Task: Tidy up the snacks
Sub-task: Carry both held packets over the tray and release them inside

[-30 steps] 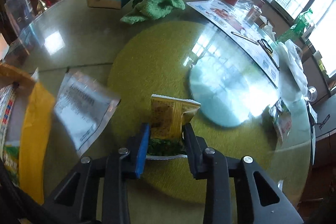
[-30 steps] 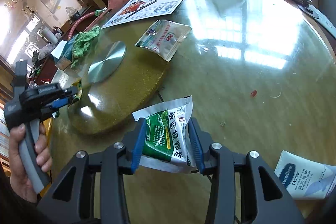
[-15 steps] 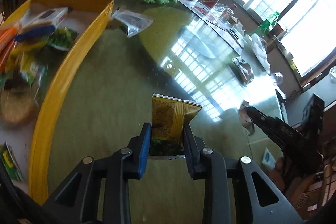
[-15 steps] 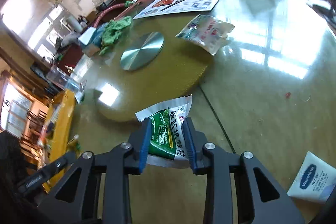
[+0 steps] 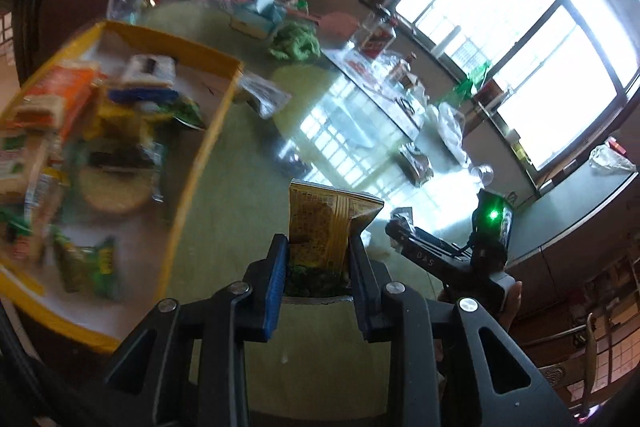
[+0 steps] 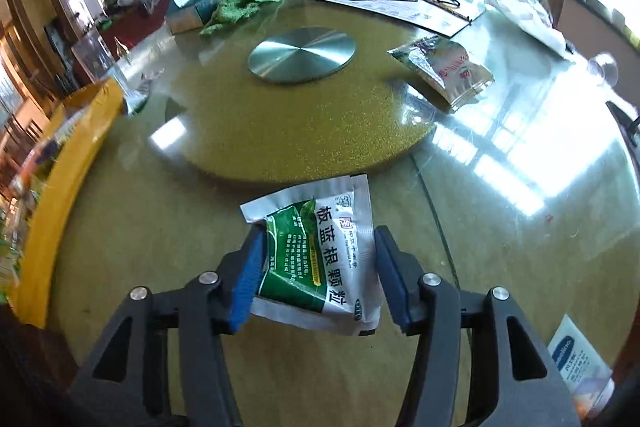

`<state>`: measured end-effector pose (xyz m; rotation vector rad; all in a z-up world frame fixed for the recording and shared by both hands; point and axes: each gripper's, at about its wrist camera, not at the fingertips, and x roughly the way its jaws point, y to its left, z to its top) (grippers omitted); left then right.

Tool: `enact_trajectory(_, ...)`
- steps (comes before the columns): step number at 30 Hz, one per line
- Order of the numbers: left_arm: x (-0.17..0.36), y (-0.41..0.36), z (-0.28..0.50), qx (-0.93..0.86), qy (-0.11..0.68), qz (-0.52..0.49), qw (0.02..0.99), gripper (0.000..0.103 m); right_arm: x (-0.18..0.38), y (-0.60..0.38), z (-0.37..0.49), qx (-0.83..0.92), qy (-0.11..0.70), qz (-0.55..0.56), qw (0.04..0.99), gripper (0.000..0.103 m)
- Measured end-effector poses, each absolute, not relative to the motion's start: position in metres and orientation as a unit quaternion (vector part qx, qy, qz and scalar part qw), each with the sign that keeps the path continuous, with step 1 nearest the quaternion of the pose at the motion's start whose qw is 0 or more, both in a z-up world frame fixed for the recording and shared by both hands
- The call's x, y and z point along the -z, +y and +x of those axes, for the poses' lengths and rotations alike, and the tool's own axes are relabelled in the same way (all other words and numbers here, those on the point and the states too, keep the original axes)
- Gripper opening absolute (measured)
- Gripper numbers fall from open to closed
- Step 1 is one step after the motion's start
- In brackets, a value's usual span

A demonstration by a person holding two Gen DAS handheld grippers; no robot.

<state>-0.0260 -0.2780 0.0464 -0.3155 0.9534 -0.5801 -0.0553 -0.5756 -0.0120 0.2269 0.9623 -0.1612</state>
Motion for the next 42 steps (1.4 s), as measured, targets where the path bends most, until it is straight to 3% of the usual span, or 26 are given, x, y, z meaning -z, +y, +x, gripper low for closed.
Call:
enact_trajectory(9, -0.056, -0.181, -0.031, 0.208, 0.417, -0.207, 0.861, 0.029, 0.005, -0.569, -0.057, 0.076, 0.458, 0.100, 0.880, 0.038)
enact_trajectory(11, -0.054, -0.166, -0.027, 0.197, 0.416, -0.221, 0.860, 0.029, -0.007, -0.567, -0.060, 0.056, 0.440, 0.119, 0.888, 0.027)
enact_trajectory(18, -0.044, -0.137, -0.020, 0.186, 0.412, -0.244, 0.858, 0.029, -0.078, -0.504, -0.075, -0.041, 0.371, 0.127, 0.919, 0.025)
enact_trajectory(24, -0.029, -0.126, -0.012, 0.182, 0.427, -0.240, 0.853, 0.029, -0.103, -0.422, -0.067, -0.154, 0.362, 0.108, 0.913, 0.025)
enact_trajectory(30, -0.013, -0.116, -0.008, 0.164, 0.444, -0.206, 0.856, 0.029, -0.089, -0.344, -0.039, -0.215, 0.394, 0.079, 0.890, 0.024)
enact_trajectory(31, -0.011, -0.116, -0.007, 0.161, 0.447, -0.206, 0.855, 0.029, -0.084, -0.336, -0.034, -0.220, 0.399, 0.076, 0.887, 0.013)
enact_trajectory(32, -0.009, -0.115, -0.007, 0.162, 0.451, -0.205, 0.853, 0.029, -0.078, -0.327, -0.027, -0.227, 0.406, 0.075, 0.882, 0.012)
enact_trajectory(42, 0.004, -0.119, -0.001, 0.158, 0.464, -0.177, 0.854, 0.030, -0.044, -0.313, 0.003, -0.230, 0.446, 0.097, 0.860, 0.012)
